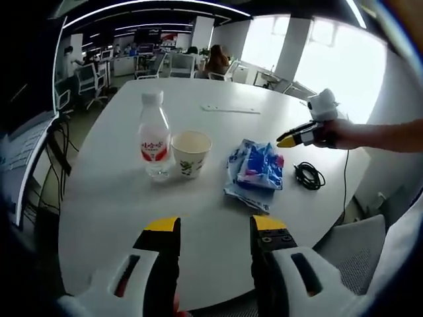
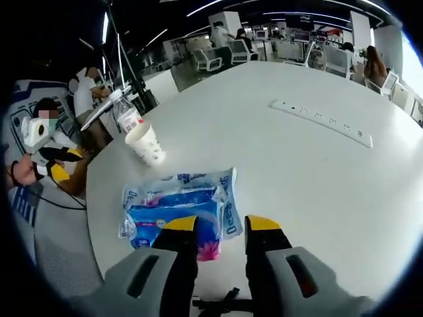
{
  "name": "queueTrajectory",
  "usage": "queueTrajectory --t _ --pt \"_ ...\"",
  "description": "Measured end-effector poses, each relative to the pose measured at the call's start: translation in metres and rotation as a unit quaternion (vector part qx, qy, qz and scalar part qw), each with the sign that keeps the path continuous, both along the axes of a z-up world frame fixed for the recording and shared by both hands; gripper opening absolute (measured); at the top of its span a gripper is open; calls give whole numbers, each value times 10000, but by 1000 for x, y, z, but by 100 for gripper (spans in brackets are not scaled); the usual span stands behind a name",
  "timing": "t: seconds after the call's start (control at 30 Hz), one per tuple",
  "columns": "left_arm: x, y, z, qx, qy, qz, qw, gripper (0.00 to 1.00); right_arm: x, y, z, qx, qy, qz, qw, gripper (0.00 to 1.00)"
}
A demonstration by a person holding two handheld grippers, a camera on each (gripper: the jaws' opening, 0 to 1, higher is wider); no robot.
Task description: Arrange the tabletop items into an orderly group along one side of the table until the central work area is clear of visible clutter.
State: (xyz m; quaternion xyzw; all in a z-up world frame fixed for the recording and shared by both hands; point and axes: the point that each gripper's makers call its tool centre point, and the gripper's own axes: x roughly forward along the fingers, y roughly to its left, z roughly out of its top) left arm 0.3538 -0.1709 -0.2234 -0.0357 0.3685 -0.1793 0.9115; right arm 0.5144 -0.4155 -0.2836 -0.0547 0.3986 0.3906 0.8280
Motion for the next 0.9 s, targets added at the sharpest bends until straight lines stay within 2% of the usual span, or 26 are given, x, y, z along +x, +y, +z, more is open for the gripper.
queueTrajectory --t 0.17,0.3,0.43,0.5,0.53,0.67,0.8,0.9 --pt "1 3 1 12 -15 40 10000 41 2 7 -8 -84 48 76 9999 21" --pt "1 4 2 26 -15 37 10000 41 3 13 -10 -37 30 95 9999 12" --pt "2 7 5 37 -43 56 10000 41 1 14 -19 -232 68 209 9995 8" --pt "2 9 6 42 -63 72 9999 41 0 14 -21 -273 81 201 9994 3" --pt "3 10 6 42 -66 76 9999 41 -1 13 -20 -290 89 197 9993 0" --pt "1 14 7 62 -79 106 9999 41 -5 18 -11 -80 80 179 9998 0" --pt "0 14 6 63 -77 98 9999 41 -8 20 -4 -32 61 190 9998 0" --pt "0 14 6 48 -84 88 9999 41 -4 19 0 75 65 95 9999 0"
